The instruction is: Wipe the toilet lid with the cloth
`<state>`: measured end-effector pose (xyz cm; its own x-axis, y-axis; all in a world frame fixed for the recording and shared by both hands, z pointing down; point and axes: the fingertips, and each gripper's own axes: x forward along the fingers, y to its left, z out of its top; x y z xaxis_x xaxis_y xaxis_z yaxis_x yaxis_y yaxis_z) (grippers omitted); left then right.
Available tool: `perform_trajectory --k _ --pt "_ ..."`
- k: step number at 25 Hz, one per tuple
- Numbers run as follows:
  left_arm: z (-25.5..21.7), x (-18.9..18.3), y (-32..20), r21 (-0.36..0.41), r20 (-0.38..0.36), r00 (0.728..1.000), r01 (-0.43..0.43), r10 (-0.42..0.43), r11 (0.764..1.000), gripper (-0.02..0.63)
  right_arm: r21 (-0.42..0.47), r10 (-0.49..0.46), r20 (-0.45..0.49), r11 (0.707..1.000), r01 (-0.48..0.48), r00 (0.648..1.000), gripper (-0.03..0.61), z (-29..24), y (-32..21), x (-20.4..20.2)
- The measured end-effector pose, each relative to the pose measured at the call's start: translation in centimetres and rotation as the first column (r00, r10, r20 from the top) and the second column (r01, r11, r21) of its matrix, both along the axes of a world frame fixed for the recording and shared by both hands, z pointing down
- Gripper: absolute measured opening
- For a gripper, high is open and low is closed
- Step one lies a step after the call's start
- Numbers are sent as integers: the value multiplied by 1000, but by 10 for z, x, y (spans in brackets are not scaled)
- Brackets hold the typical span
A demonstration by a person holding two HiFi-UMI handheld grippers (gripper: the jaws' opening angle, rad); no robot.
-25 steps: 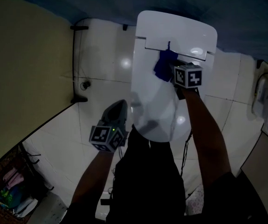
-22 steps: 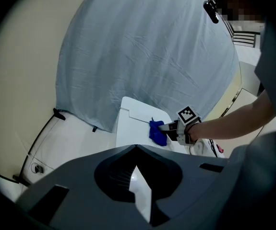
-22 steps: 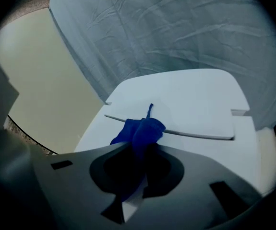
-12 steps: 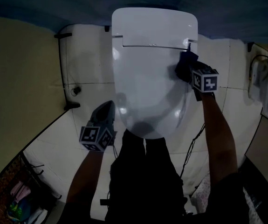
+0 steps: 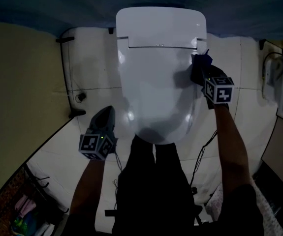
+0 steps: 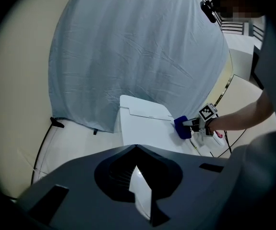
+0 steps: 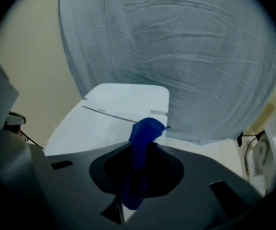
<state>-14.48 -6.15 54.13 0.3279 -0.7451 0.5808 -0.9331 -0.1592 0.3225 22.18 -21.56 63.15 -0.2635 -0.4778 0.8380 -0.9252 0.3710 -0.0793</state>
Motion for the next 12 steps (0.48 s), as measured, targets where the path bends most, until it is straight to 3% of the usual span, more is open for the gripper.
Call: perform_trajectory --k 2,5,9,12 --pt "-6 -8 1 7 6 1000 10 -10 1000 -8 49 -53 42 998 51 998 49 -23 7 -32" --pt "-22 -12 -3 32 -10 999 35 -35 999 -8 110 -204 70 974 196 976 49 -58 22 -94" --pt "-35 -17 -8 60 -8 997 83 -83 995 -8 180 -375 133 919 349 917 49 -98 45 -182" --pt "-39 -32 -10 78 -1 992 124 -124 989 -8 186 -487 160 869 459 858 49 -106 64 -241"
